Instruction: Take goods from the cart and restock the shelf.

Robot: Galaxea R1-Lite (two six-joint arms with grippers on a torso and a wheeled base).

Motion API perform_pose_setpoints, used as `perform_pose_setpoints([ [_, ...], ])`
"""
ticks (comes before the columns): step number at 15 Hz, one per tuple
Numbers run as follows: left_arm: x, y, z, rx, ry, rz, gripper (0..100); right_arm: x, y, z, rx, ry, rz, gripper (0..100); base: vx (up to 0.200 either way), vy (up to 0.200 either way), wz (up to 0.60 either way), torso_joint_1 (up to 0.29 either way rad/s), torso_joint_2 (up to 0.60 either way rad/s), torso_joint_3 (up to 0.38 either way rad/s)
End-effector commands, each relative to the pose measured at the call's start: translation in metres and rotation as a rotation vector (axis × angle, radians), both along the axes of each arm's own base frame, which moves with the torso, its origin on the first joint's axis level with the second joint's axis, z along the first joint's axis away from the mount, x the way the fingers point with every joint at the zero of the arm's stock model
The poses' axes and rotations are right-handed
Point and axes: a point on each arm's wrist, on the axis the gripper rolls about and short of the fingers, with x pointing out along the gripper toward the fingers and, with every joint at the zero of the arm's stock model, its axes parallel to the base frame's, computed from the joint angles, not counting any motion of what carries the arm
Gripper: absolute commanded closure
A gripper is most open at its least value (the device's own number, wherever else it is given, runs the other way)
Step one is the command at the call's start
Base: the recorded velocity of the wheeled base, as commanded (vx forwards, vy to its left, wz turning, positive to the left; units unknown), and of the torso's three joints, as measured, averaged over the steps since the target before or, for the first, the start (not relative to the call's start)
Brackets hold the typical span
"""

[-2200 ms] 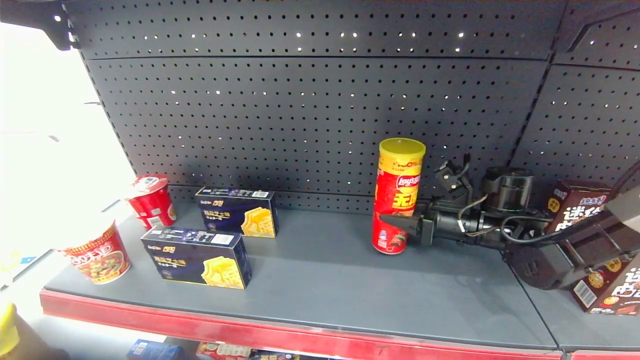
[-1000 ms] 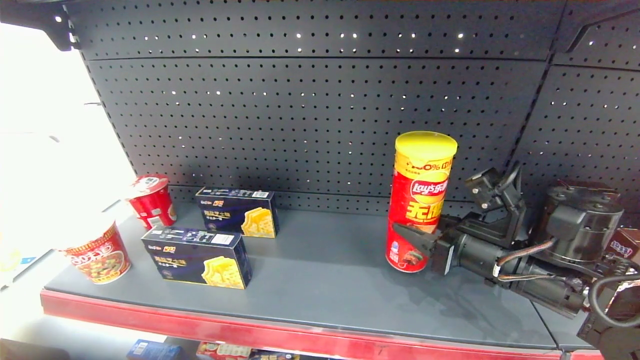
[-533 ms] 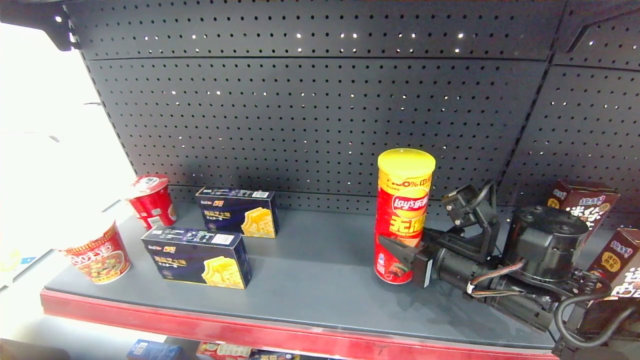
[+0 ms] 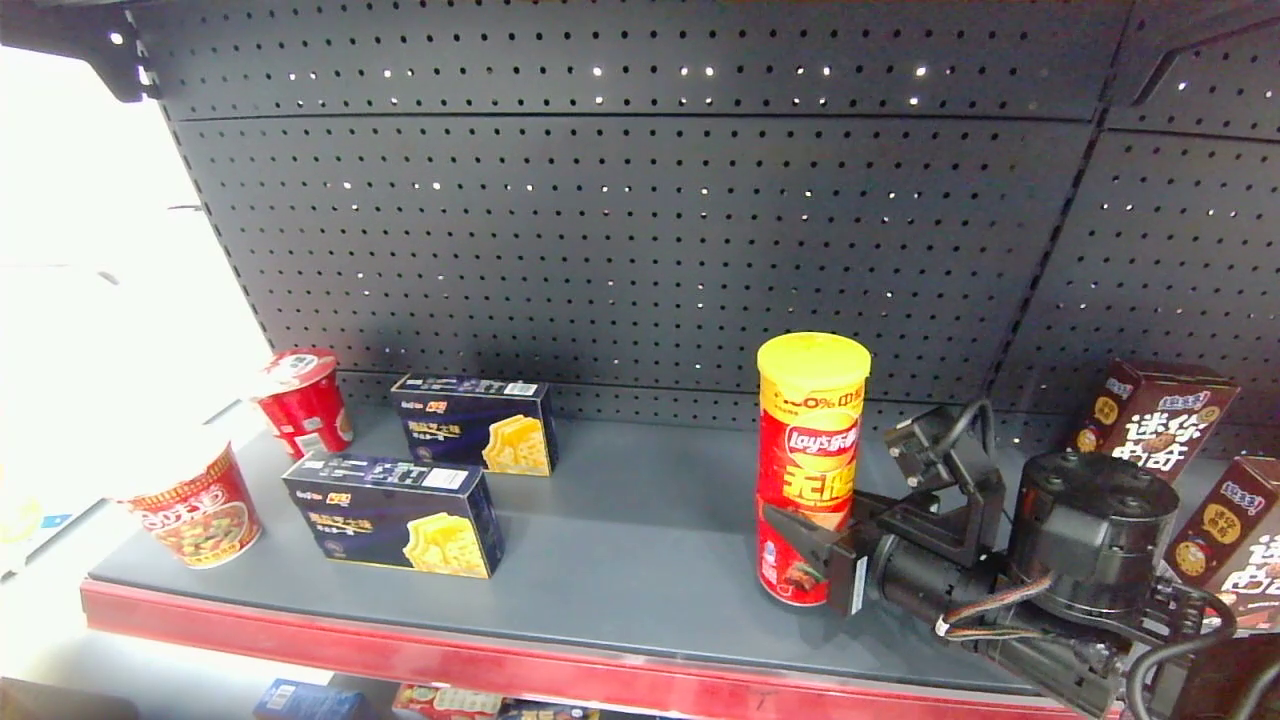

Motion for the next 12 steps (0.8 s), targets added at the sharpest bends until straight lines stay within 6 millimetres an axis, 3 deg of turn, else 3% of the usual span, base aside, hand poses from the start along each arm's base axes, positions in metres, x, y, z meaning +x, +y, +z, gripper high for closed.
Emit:
perform_pose_setpoints([
  [1, 0.0, 0.0, 0.0, -0.002, 0.0, 0.0, 100, -0.003, 0.0, 0.0, 0.001, 0.003, -0.008, 100, 0.0, 0.0, 0.0, 0.0, 0.0, 0.0],
  [9, -0.002, 0.001, -0.008, -0.001, 0.004, 0.01, 100, -0.01, 0.012, -0.003, 0.047, 0.035, 0.009, 100, 0.0, 0.0, 0.0, 0.0, 0.0, 0.0],
  [12, -0.002, 0.001, -0.009, 0.0, 0.006, 0.014, 100, -0.01, 0.018, -0.016, 0.041, 0.037, 0.023, 100, 0.0, 0.0, 0.0, 0.0, 0.0, 0.0],
])
